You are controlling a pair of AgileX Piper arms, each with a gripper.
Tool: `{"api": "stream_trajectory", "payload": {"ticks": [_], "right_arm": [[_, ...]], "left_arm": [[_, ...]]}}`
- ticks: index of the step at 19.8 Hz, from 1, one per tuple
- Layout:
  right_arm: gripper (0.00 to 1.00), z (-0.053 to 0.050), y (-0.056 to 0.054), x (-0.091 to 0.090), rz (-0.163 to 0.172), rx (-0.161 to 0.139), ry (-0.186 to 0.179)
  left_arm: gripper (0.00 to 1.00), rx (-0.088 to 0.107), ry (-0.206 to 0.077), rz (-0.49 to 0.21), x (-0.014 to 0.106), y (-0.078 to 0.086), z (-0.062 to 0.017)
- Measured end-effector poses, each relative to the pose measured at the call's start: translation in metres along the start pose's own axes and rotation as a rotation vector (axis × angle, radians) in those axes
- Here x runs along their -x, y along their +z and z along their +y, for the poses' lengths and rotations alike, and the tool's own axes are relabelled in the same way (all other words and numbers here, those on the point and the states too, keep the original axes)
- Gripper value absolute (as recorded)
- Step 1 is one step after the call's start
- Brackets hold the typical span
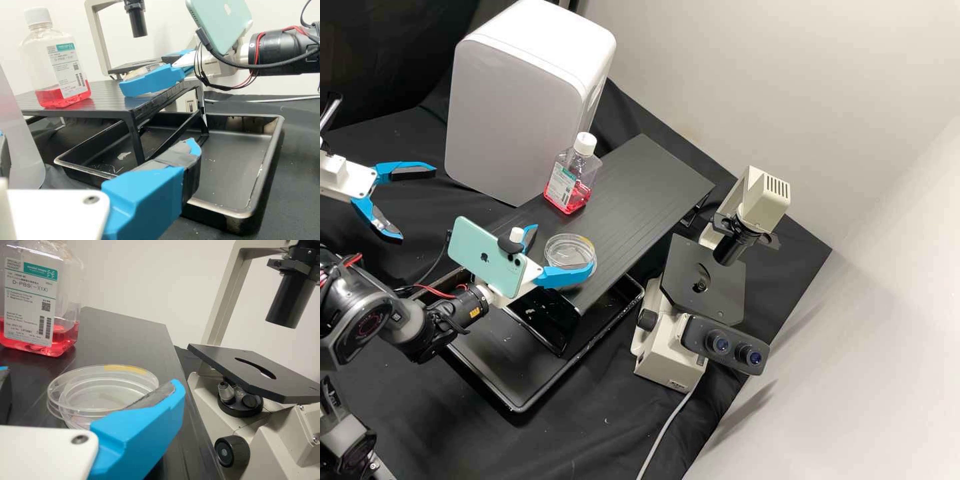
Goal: Remove the lid from the petri dish
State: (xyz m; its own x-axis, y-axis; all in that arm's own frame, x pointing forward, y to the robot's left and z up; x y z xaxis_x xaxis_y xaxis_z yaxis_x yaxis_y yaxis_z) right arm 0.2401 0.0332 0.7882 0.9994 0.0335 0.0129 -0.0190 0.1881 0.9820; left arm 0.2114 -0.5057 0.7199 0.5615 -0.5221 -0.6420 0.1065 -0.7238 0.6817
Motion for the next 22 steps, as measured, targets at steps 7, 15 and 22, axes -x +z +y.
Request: {"api": "stream_trajectory", "payload": {"ticks": [7, 15, 22], "right_arm": [[0.00, 0.0001, 0.0002, 0.0000, -0.002, -0.001, 0.001], [0.00, 0.0006, 0.0011, 0.0000, -0.012, -0.005, 0.007], [0.00, 0.0006, 0.0011, 0.0000, -0.012, -0.005, 0.007]], "left_arm": [[1.00, 0.000, 0.000, 0.000, 0.0000, 0.0000, 0.0000], [1.00, 0.000, 0.000, 0.000, 0.0000, 0.0000, 0.0000], [1.00, 0.000, 0.000, 0.000, 0.0000, 0.0000, 0.0000]]}}
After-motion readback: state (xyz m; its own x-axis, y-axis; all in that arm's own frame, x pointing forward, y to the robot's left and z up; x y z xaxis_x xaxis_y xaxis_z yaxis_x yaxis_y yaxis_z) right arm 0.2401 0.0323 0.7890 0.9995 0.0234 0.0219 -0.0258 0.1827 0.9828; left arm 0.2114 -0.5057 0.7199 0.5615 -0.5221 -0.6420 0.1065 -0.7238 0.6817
